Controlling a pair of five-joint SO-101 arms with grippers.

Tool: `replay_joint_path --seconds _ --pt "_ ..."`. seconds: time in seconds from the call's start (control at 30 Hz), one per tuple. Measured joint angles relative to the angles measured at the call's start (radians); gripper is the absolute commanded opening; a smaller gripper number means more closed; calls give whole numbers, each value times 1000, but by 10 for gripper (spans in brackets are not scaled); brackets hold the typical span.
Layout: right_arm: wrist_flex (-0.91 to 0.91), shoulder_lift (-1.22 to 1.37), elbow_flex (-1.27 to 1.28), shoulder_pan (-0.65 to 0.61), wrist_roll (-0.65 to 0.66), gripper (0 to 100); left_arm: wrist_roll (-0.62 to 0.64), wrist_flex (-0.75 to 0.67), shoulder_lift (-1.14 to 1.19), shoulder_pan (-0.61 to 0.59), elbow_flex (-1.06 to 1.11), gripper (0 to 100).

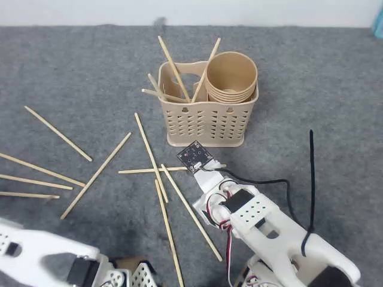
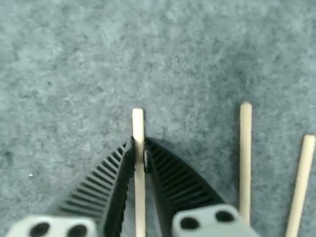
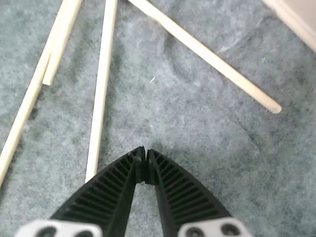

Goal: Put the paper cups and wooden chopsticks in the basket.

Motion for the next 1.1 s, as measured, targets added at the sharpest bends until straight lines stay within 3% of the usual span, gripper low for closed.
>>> replay_joint_path --seconds 0.57,1.1 --pt "0 0 0 0 0 13 0 5 -416 -11 46 9" --pt "0 0 0 0 0 13 -2 5 -1000 103 830 9"
